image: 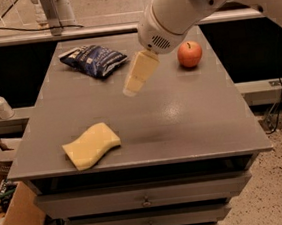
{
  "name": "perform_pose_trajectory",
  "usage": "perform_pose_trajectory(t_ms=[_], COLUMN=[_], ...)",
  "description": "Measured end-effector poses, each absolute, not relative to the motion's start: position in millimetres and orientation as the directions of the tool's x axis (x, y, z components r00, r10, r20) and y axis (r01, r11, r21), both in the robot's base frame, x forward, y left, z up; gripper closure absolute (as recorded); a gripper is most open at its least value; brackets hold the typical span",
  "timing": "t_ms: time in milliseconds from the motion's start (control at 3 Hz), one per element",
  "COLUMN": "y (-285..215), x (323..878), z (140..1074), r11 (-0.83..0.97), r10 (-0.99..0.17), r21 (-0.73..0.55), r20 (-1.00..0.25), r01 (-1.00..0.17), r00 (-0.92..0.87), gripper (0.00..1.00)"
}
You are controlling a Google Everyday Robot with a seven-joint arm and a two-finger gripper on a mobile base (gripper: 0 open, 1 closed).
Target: Move blue chip bag near sponge
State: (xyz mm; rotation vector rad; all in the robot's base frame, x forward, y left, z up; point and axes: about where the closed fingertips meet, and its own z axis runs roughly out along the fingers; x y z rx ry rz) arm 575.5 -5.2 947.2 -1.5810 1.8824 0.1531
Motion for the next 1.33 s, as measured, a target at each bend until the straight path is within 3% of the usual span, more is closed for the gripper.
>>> perform_pose_trajectory(t_ms=[1333], y=[103], x=[699], z=[881], r11=[0.278], r10=[-0.773], r21=[-0.318], r20=[-0.635], r01=[-0.906], r00=[-0.014], gripper=[0.0])
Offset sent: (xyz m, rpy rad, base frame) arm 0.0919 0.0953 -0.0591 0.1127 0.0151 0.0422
